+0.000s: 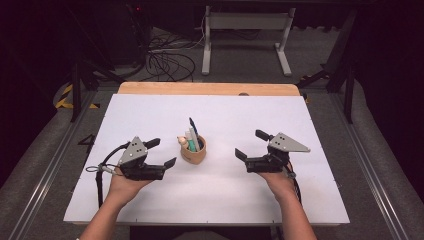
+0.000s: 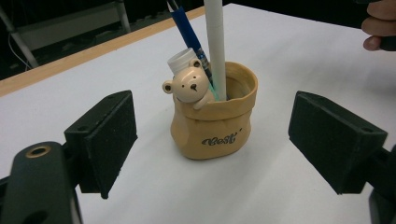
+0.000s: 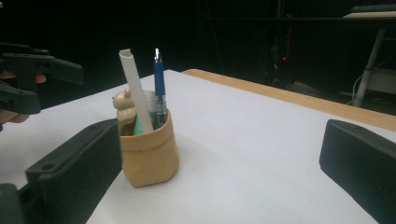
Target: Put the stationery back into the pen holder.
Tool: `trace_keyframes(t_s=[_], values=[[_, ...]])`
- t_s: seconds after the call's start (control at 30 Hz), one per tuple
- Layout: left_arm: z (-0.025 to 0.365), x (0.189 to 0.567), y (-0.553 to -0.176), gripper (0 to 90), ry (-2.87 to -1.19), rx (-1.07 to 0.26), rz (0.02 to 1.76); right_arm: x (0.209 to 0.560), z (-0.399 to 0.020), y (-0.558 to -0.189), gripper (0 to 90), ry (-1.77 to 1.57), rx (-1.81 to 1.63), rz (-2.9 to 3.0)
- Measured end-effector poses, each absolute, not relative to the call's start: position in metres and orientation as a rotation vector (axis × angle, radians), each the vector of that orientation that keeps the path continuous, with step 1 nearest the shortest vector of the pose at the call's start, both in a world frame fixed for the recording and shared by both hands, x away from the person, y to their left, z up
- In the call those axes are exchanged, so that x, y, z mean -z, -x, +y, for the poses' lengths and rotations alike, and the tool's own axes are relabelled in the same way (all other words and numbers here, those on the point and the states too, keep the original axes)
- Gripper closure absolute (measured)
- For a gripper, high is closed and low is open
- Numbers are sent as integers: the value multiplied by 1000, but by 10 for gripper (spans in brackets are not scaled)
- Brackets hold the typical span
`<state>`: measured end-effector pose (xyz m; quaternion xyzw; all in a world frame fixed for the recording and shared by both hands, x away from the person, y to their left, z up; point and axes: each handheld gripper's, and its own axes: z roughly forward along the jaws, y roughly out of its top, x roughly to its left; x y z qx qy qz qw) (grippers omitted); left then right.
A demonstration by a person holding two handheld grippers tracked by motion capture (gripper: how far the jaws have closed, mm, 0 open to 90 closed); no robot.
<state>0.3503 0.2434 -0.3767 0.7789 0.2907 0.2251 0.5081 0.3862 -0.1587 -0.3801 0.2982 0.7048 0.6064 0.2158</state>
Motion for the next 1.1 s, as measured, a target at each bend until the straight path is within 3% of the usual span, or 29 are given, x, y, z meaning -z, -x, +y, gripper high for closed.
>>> trace_keyframes(t_s=[1.1], values=[[257,374,-344,147,-1792,-564,681,382,-222,-371,15,-950,-1614,1847]])
